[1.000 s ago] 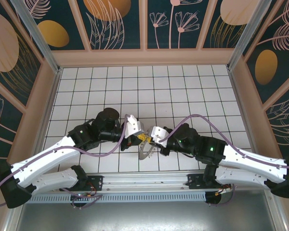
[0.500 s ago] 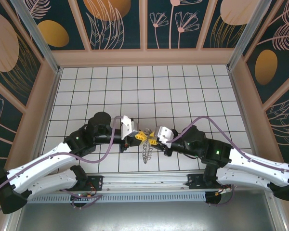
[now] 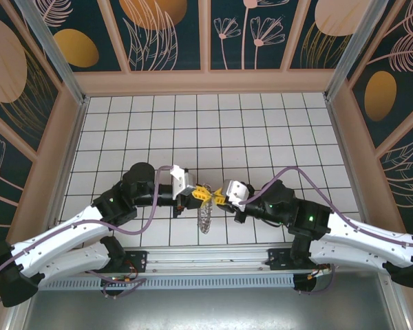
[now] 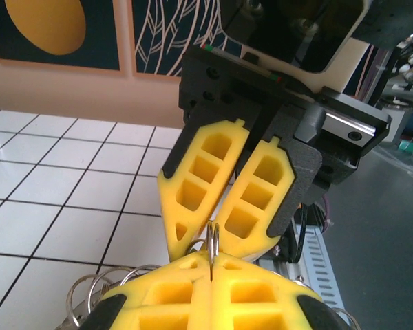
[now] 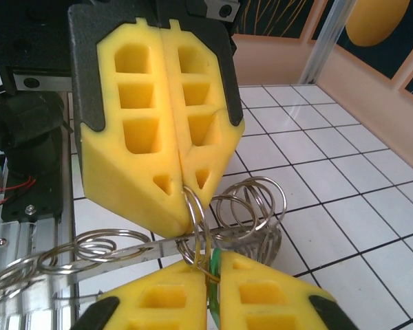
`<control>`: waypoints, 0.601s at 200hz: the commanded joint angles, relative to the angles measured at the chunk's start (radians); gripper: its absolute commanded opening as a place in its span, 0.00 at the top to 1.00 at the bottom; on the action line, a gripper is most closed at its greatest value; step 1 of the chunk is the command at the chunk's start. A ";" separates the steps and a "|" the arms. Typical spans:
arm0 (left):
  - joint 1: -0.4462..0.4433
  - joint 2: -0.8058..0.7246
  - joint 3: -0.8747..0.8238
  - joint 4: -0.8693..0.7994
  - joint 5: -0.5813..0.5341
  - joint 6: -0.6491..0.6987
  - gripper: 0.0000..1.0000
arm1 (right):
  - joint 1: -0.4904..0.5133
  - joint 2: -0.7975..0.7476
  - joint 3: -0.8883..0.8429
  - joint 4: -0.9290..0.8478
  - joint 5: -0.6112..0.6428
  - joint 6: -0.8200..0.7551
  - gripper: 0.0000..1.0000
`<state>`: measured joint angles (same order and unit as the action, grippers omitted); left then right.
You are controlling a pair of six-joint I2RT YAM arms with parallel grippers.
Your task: Put the keys on the keyring
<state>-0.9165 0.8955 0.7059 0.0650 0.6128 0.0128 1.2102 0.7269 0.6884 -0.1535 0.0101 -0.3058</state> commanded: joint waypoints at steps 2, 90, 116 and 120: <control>-0.009 -0.027 -0.020 0.189 0.040 -0.054 1.00 | -0.003 -0.012 -0.015 0.055 0.000 0.006 0.93; -0.010 -0.044 -0.052 0.289 0.025 -0.093 1.00 | -0.003 -0.005 -0.014 0.047 0.001 0.006 0.90; -0.009 -0.044 -0.040 0.256 0.016 -0.076 1.00 | -0.001 -0.043 -0.011 0.048 0.025 0.001 0.78; -0.009 -0.044 -0.039 0.251 0.014 -0.073 1.00 | 0.000 -0.051 -0.011 0.050 0.029 0.002 0.77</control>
<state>-0.9165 0.8692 0.6296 0.2420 0.6128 -0.0662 1.2102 0.7120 0.6777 -0.1207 0.0109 -0.3038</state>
